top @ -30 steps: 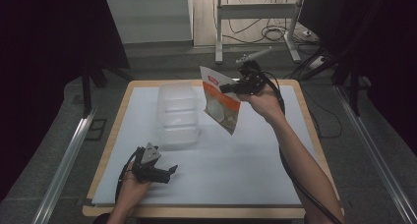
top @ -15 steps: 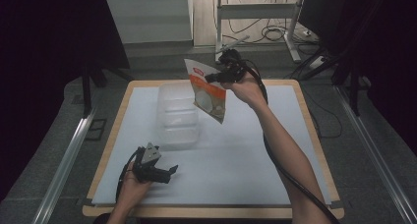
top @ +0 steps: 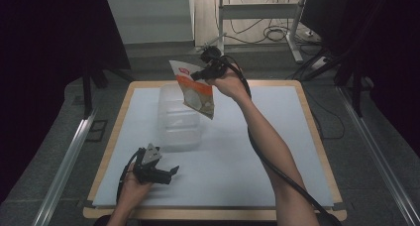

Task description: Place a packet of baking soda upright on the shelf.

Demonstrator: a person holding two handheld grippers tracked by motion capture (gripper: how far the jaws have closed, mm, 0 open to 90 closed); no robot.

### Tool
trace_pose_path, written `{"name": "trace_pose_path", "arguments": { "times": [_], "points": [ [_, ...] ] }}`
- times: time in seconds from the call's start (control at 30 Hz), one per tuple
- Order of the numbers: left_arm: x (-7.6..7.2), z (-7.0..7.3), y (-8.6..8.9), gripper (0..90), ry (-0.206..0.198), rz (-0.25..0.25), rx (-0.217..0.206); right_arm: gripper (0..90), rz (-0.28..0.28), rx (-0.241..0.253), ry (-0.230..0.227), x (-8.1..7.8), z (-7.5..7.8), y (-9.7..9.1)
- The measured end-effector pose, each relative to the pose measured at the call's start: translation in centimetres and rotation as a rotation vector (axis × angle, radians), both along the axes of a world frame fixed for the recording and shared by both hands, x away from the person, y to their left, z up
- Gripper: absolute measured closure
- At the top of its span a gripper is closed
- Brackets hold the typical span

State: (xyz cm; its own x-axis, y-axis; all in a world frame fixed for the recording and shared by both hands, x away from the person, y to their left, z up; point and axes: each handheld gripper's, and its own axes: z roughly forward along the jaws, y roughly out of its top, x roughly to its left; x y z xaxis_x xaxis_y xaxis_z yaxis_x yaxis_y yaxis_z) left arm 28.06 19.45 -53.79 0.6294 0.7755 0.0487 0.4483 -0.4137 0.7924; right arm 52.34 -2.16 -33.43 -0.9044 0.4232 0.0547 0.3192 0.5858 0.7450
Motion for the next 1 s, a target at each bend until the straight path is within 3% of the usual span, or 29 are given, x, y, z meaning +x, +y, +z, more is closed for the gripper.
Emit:
{"name": "trace_pose_path", "arguments": {
  "times": [0.13,0.33,0.47,0.67,1.0],
  "points": [
    [0.0,0.0,0.0,1.2,-0.001,-0.001,0.002,89.4,0.005,-0.009,0.0,0.4,-0.5,1.5],
    [-0.1,0.0,-0.1,1.2,-0.003,-0.002,0.003,89.5,0.016,-0.066,-0.026,0.8,-1.1,4.1],
    [-0.1,0.0,-0.1,1.2,-0.006,-0.001,0.003,89.5,0.019,-0.056,-0.027,1.1,-1.7,5.8],
    [-0.2,0.1,-0.1,1.2,-0.006,-0.004,0.009,89.4,0.022,-0.029,-0.028,1.1,-2.5,6.9],
    [-0.2,0.1,-0.1,1.2,-0.008,-0.001,0.01,89.3,0.008,-0.028,0.001,1.4,-4.3,6.4]
  ]
}}
